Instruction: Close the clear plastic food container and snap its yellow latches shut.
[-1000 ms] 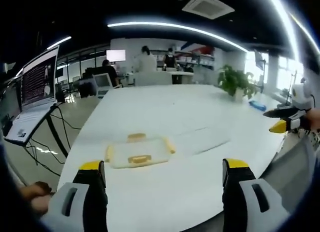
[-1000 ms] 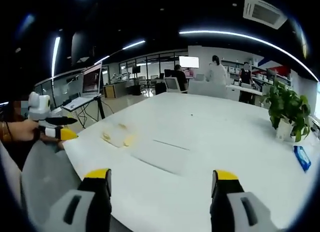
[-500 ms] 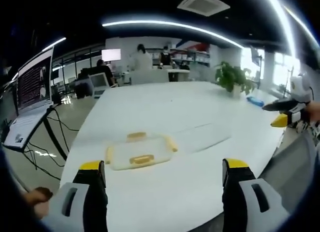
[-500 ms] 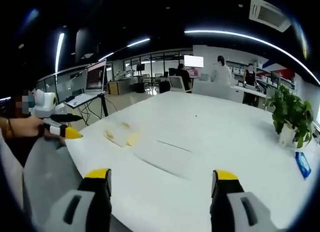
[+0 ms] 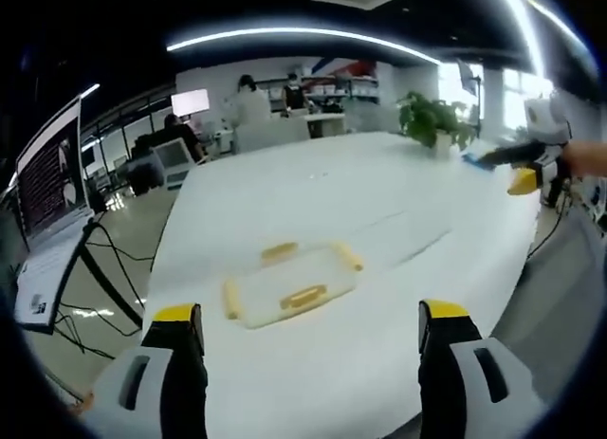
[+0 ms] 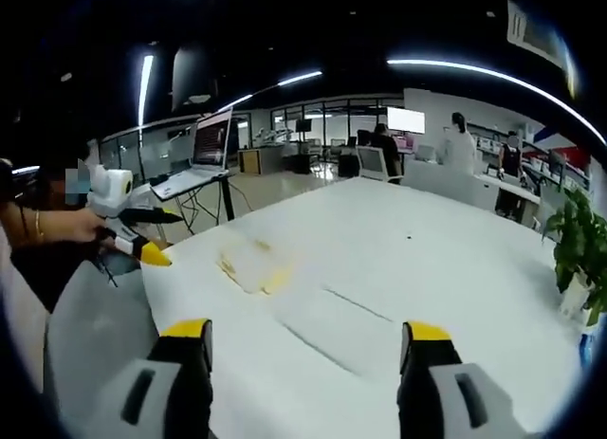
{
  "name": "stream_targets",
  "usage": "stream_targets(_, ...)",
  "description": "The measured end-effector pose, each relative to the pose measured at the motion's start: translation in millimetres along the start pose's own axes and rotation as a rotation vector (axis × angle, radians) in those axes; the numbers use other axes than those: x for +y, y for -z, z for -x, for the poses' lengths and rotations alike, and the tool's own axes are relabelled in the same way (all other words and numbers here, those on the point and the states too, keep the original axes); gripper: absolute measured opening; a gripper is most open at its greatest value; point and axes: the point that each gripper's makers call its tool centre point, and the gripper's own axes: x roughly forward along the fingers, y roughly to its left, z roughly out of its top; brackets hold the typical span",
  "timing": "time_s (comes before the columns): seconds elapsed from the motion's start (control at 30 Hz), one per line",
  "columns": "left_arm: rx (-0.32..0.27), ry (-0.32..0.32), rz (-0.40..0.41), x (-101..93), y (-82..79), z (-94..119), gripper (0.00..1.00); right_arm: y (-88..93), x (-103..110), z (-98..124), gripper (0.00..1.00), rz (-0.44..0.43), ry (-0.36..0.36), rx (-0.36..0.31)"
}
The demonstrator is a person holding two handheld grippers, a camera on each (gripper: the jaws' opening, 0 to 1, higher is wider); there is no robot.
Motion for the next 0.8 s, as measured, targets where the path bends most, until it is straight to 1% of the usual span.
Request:
stream_targets(0.07,0.003,0.02,-0.014,6.0,-0.3,-2.7,0.92,-0.3,-1.7,-7.9,0.78,0.01,-0.004,0.022)
stream_targets(0.17,0.011,0.049,-0.028,12.8,-2.4,-7.3,0.92,-7.9,-1.9,-22.5,0.78,0.028,-0.036,0.034)
stream_targets(0.2,0.014,0.06,-0.054,16.0,-4.1,-9.5,0.91,-10.6,-1.0,-25.9,0.78,0.035,-0.049,0.036)
stream_targets(0.23,0.024,0.07,-0.077,17.6,-4.3,-11.0,0.91,-13.2,1.5,-29.5,0.77,0.043,-0.072,0.036)
stream_targets(0.27,0.05,0.091,-0.111,19.3,-3.3,-13.3,0.9,-17.2,3.9,-35.0,0.76,0.045,-0.096,0.037)
stream_targets(0.3,0.069,0.105,-0.129,19.9,-2.0,-14.8,0.88,-19.6,4.0,-38.5,0.75,0.044,-0.101,0.039)
stream_targets(0.33,0.104,0.114,-0.159,23.3,0.6,-17.2,0.87,-23.6,5.8,-44.2,0.75,0.046,-0.118,0.042)
stream_targets(0.37,0.108,0.116,-0.175,26.2,-0.2,-19.7,0.85,-25.9,7.6,-47.9,0.75,0.049,-0.132,0.044)
stream_targets(0.47,0.11,0.135,-0.181,32.5,-4.3,-26.0,0.85,-31.2,14.2,-61.5,0.75,0.086,-0.174,0.068)
stream_targets(0.53,0.113,0.153,-0.186,35.5,-7.2,-30.3,0.85,-34.4,16.4,-67.5,0.75,0.117,-0.184,0.071)
stream_targets(0.6,0.126,0.17,-0.203,37.8,-6.9,-34.1,0.85,-35.1,19.6,-73.1,0.75,0.144,-0.207,0.085)
stream_targets(0.67,0.156,0.187,-0.242,42.2,-3.9,-39.1,0.84,-32.6,21.2,-80.3,0.72,0.173,-0.226,0.123)
stream_targets(0.73,0.173,0.2,-0.274,45.9,-2.1,-44.2,0.84,-30.6,23.6,-88.1,0.72,0.182,-0.25,0.156)
stream_targets(0.8,0.182,0.214,-0.321,49.4,-1.9,-49.7,0.81,-31.6,26.0,-97.3,0.72,0.194,-0.268,0.168)
